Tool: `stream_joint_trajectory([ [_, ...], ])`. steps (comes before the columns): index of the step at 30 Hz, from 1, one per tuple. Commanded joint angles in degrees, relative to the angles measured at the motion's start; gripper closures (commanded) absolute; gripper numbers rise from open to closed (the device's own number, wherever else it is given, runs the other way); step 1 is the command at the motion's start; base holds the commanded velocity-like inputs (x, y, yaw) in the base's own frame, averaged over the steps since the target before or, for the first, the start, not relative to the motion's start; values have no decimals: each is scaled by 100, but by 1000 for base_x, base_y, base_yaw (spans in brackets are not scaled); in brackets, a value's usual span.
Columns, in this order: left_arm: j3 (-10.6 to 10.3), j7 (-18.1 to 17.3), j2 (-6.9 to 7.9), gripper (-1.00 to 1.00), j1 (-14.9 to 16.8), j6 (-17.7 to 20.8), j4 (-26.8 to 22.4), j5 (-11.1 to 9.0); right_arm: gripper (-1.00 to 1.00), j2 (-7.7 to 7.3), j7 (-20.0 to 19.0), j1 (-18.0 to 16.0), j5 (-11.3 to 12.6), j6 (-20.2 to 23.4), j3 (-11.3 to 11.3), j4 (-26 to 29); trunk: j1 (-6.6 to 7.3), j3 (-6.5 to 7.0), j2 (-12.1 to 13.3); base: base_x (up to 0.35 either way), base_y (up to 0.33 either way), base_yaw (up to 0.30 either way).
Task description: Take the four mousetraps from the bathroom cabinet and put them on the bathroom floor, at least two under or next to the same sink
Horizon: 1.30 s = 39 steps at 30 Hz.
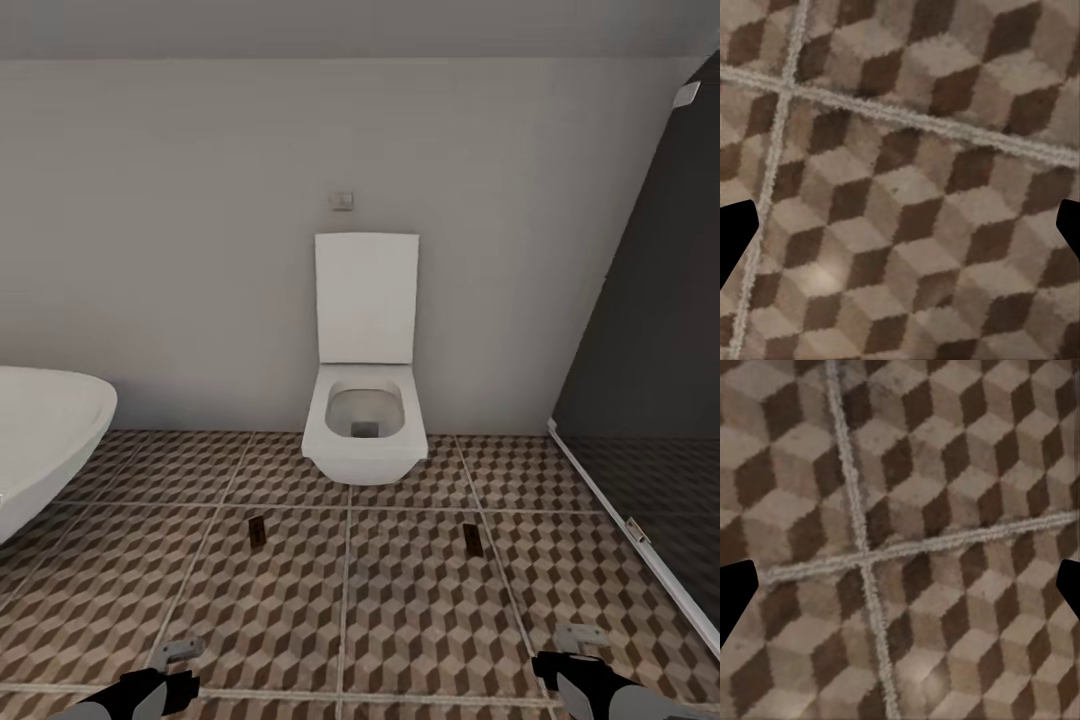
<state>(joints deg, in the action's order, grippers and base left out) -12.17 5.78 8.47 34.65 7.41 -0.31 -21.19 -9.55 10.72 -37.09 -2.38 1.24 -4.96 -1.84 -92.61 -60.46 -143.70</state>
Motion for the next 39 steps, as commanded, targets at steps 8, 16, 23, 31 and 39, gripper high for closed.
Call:
stream_joint_trajectory([
  [8, -47, 5, 12, -100, -28, -19, 11, -59, -100, 11, 12, 4, -26, -64, -47, -10, 22, 173, 9, 0, 0, 0],
  [16, -47, 3, 75, -100, -36, -36, 13, -60, -100, 51, 9, 401, -33, -366, -48, -10, 42, 350, 20, 0, 0, 0],
  [23, -48, 1, 106, -100, -37, -38, 12, -49, -100, 31, 6, 745, -34, -534, -49, -10, 60, 505, 29, 0, 0, 0],
  [31, -44, -5, 93, -100, -43, -41, 7, -39, -100, 50, -25, 858, -35, -575, -49, -10, 81, 683, 40, 0, 0, 0],
  [39, -42, -6, 57, -100, -195, -46, 8, -32, -100, 77, -47, 1108, -46, -691, -49, -10, 160, 847, 167, 0, 0, 0],
])
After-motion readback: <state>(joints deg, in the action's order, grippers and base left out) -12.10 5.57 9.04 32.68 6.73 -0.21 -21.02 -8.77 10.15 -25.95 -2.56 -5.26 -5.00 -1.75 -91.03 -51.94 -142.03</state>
